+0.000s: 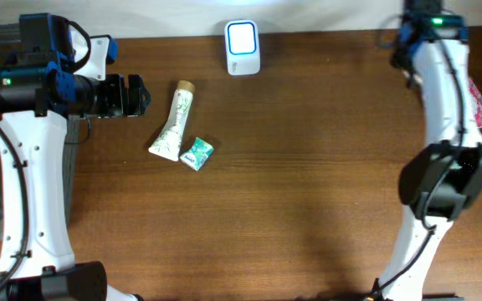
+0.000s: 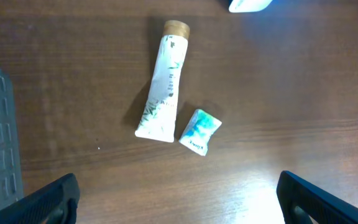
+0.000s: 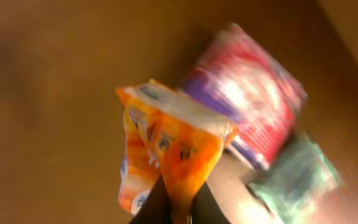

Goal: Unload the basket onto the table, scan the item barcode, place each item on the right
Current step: 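Carry the orange packet to the right edge and release it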

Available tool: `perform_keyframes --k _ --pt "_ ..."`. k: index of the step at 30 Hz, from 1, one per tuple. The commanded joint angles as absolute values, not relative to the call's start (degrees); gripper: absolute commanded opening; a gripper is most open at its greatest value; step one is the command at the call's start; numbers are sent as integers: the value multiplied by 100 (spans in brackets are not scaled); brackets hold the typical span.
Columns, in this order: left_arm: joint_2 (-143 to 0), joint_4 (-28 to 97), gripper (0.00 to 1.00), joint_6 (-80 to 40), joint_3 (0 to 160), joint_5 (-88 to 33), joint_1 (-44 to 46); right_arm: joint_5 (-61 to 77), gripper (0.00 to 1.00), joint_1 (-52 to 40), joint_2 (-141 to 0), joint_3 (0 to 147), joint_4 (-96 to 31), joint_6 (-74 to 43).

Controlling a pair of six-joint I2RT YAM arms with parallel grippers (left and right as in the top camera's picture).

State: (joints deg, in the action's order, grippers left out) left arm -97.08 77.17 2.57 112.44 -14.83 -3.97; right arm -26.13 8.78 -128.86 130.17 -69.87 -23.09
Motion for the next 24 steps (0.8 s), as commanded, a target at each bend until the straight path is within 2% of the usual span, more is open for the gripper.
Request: perform_keyframes --k 1,7,14,15,16,17,21,24 --pt "-9712 7725 99 261 11264 -1542 -390 -2626 4 1439 -12833 13028 -7522 -3426" --pt "-9712 7725 99 261 11264 -1542 -390 -1841 4 2263 -12838 12543 -7942 -3994" --pt "-9712 7725 99 261 11264 -1542 -390 -1433 4 2279 -12842 11725 -7695 -3990" --pt "-9712 7725 99 261 11264 -1542 -390 -1433 8 2279 -12842 11679 -7625 -3992" --pt "-9712 7725 99 261 11264 -1542 -390 -1433 21 2279 -12842 11629 -7548 -3992" --pt "-9712 7725 99 261 11264 -1542 -390 -1428 25 2279 -12842 11557 -7452 -3992" --pt "-9712 7725 99 261 11264 -1542 -390 -1153 33 2279 -12840 11496 -7393 -3922" --pt "-9712 7725 99 261 11264 -1542 -390 -475 35 2279 -12816 11577 -7347 -3203"
